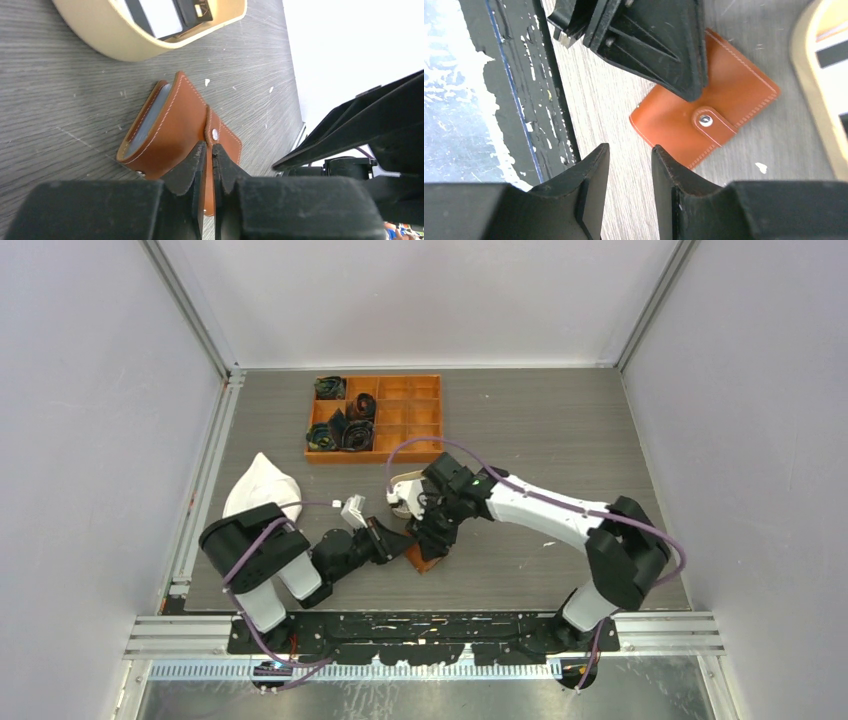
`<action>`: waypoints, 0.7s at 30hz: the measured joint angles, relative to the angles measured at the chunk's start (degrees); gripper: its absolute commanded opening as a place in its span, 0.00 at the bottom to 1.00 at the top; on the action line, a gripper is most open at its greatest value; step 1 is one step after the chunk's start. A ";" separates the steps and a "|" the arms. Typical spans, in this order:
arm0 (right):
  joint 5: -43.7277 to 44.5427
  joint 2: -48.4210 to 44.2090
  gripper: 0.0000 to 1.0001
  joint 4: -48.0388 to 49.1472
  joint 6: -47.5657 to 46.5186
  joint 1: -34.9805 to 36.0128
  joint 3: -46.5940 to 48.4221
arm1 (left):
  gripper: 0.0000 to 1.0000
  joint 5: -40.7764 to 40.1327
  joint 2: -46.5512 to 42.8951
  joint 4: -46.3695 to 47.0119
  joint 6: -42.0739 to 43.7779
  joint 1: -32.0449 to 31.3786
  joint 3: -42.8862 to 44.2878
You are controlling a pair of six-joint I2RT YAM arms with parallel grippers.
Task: Put the credit cards into the card holder
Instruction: Close the card holder at the center of the board, then reset both arms
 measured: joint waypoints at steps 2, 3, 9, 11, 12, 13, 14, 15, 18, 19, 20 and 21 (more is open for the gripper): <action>-1.33 -2.64 0.43 -1.25 -1.51 -1.73 0.00 | 0.14 0.04 -2.32 -1.84 0.37 0.00 -0.04; -1.60 -4.17 0.43 -1.70 -2.27 -2.84 0.00 | 0.16 0.07 -3.91 -2.95 0.74 0.00 -0.04; -0.04 -14.58 0.61 -2.43 -4.00 -11.80 0.02 | 0.32 -0.70 -22.43 -24.98 5.57 -0.20 2.58; 2.14 -18.64 0.79 -1.99 -3.93 -15.34 0.00 | 0.39 -2.84 -31.32 -39.50 9.01 -0.96 6.88; 3.21 -20.31 0.92 -1.64 -3.65 -16.61 -0.02 | 0.45 -4.07 -35.80 -47.15 11.06 -1.49 9.53; 4.92 -22.29 0.99 -0.76 -3.52 -18.18 -0.17 | 0.52 -5.31 -40.85 -54.62 13.70 -1.88 12.26; 6.82 -24.44 0.99 0.17 -2.82 -19.74 -0.37 | 0.61 -6.10 -44.61 -59.17 15.50 -2.08 13.84; 9.07 -26.45 0.99 0.96 -1.99 -21.07 -0.44 | 0.70 -7.17 -50.07 -65.24 18.01 -2.29 15.93; 17.33 -30.45 0.99 3.58 2.78 -23.37 -0.26 | 0.92 -9.46 -62.07 -76.54 24.00 -2.36 19.10; 19.39 -31.04 0.99 3.82 4.35 -23.69 0.07 | 0.96 -9.94 -65.42 -79.80 25.64 -2.36 19.93; 21.62 -31.34 0.99 3.54 6.29 -24.17 0.83 | 0.98 -10.64 -68.96 -83.65 27.21 -2.34 21.09; 22.88 -31.43 0.99 3.04 7.72 -24.50 1.90 | 0.99 -11.13 -72.06 -87.08 28.59 -2.34 22.45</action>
